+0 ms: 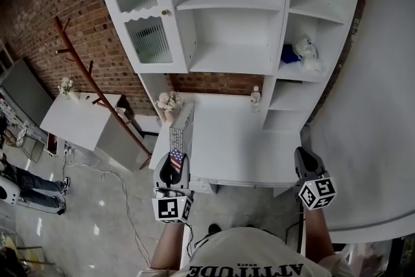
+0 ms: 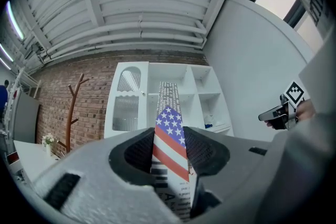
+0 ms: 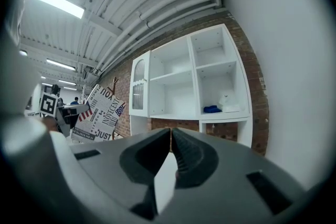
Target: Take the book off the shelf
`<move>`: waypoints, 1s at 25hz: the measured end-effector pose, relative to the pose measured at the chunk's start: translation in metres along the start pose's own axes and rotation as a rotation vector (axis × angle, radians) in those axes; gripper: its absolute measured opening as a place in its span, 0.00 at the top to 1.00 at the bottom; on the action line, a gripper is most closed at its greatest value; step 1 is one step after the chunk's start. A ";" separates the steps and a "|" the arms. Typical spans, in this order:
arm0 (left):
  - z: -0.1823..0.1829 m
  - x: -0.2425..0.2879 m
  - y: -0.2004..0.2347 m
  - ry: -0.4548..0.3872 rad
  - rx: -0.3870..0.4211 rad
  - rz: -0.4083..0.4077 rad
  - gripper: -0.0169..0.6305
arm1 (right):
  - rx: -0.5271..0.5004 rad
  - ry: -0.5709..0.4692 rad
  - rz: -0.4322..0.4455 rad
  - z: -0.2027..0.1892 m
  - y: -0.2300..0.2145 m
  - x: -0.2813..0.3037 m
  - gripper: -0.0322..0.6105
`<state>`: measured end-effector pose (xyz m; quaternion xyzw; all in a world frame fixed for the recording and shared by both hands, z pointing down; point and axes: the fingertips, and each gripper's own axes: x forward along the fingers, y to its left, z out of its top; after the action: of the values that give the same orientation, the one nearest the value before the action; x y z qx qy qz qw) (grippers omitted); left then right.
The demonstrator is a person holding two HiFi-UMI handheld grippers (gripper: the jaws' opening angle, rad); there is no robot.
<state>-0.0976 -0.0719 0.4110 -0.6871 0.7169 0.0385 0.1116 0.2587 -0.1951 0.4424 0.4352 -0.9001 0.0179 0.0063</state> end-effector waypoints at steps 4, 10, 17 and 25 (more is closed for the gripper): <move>-0.001 -0.001 -0.007 0.002 -0.012 0.008 0.69 | -0.016 -0.011 0.002 0.004 -0.006 0.001 0.90; -0.002 -0.009 -0.011 0.010 -0.016 0.007 0.69 | -0.012 -0.010 0.021 0.002 -0.002 0.001 0.90; -0.002 -0.014 -0.008 0.008 -0.022 0.018 0.69 | 0.007 -0.018 0.030 0.003 0.000 0.002 0.90; 0.001 -0.016 -0.005 -0.001 -0.030 0.029 0.69 | 0.004 -0.033 0.049 0.009 0.005 0.005 0.90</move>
<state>-0.0925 -0.0565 0.4142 -0.6784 0.7259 0.0513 0.1010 0.2520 -0.1962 0.4333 0.4133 -0.9104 0.0125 -0.0097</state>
